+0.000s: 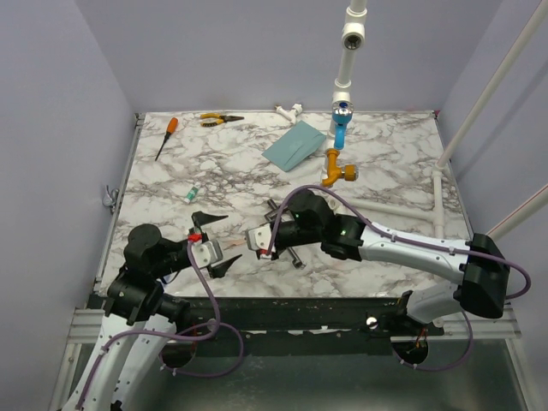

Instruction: Place the letter into the envelope and seal it

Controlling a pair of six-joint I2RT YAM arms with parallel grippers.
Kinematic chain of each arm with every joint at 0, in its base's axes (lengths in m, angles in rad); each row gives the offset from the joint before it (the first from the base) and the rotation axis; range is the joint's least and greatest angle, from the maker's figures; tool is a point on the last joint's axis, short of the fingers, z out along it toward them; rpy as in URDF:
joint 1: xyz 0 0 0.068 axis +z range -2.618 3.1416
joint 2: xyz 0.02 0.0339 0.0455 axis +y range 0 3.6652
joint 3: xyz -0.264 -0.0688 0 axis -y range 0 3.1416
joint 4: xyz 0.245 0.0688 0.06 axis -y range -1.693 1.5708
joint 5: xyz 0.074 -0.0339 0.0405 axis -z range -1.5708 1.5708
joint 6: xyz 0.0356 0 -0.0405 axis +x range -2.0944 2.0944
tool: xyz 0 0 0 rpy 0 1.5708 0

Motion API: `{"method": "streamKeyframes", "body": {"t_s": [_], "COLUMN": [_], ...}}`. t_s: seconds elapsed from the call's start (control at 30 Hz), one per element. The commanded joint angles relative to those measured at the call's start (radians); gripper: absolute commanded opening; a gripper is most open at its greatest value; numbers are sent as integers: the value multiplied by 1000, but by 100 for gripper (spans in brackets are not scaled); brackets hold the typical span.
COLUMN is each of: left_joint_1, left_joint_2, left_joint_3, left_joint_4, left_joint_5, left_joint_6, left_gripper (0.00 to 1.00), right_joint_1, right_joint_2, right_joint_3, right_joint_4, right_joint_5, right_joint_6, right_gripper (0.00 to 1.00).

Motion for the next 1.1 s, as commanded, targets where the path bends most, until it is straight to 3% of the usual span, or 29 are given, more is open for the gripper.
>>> {"method": "streamKeyframes", "body": {"t_s": [0.0,0.2,0.43,0.57,0.63,0.7,0.87,0.97,1.07], "left_joint_1": [-4,-13,-34,-55,-58,-58,-59,-61,-61], "left_joint_2": [24,72,108,130,134,133,135,133,130], "left_joint_3": [31,26,48,62,65,66,73,73,77], "left_joint_4": [-3,-6,-24,-25,-25,-27,-27,-32,-47], "left_joint_5": [31,96,99,100,94,80,101,93,91], "left_joint_6": [58,50,32,31,31,35,32,31,38], "left_gripper": [98,82,77,56,36,26,23,0,0], "right_joint_1": [8,8,8,8,8,8,8,8,8], "right_joint_2": [-34,-52,-74,-64,-64,-66,-53,-59,-64], "right_joint_3": [-32,-22,-20,-15,-11,-12,2,-3,-6], "right_joint_4": [20,90,132,159,157,155,144,156,155], "right_joint_5": [28,-11,-73,-111,-104,-103,-113,-113,-104], "right_joint_6": [-3,20,46,65,63,58,70,75,79], "right_gripper": [1,1,1,1,1,1,1,1,1]}}
